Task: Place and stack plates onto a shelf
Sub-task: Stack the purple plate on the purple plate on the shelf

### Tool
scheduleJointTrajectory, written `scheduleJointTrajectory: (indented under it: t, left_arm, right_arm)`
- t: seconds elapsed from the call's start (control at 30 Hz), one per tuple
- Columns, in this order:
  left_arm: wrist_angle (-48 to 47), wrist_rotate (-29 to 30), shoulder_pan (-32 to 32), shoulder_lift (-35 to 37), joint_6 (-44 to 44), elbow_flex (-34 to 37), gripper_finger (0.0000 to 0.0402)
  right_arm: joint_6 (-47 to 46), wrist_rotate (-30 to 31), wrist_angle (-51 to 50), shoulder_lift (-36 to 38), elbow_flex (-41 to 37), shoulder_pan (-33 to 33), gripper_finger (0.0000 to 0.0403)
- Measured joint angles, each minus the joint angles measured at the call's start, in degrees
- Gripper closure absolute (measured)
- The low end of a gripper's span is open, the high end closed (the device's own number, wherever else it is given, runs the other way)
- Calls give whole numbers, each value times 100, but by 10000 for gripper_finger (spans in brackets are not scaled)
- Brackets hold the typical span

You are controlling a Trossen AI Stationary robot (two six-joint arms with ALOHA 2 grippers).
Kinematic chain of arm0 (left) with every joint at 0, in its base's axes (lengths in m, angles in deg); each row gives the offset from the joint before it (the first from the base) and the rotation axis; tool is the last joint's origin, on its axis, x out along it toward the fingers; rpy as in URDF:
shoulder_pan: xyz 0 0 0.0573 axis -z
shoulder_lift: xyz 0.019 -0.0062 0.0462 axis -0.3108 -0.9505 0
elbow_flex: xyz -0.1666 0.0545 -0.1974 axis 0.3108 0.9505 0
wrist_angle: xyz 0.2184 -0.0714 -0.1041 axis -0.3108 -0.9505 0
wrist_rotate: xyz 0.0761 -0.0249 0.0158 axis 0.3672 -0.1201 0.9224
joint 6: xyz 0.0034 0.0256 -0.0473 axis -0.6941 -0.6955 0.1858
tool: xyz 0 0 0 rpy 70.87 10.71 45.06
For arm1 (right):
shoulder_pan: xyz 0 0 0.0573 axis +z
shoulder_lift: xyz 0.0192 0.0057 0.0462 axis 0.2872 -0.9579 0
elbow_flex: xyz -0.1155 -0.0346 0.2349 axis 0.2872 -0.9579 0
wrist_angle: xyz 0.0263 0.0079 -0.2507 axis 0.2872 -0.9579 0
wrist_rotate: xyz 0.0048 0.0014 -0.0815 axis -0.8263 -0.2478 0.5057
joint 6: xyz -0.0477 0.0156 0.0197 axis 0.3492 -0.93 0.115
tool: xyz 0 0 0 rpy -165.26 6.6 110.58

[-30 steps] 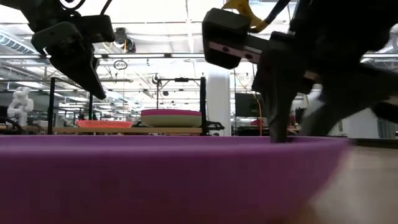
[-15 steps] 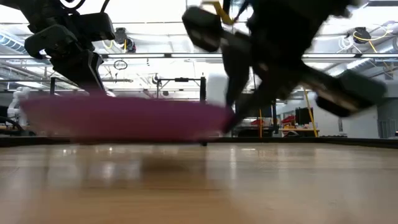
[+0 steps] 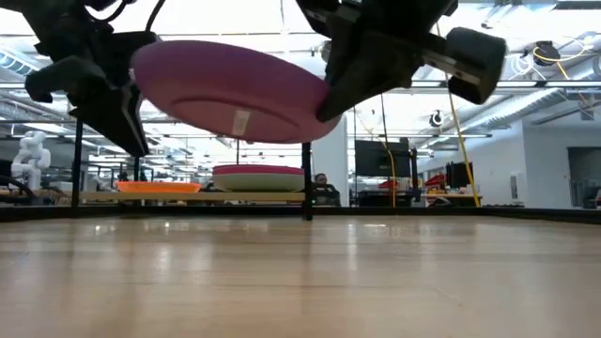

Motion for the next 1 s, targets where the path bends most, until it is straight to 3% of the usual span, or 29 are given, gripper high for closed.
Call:
scheduleJointTrajectory:
  t: [0.17, 0.53, 1.0]
  left_arm:
    - [-80, 484, 39, 294, -32, 2, 316]
    - [-50, 596, 282, 1180, -86, 2, 316]
    - [-51, 589, 647, 1195, 23, 4, 316]
  right_arm:
    - [-54, 24, -251, 199, 0, -241, 402]
    - [619, 327, -407, 726, 0, -1069, 402]
    - [1627, -61, -10, 763, 591, -2177, 403]
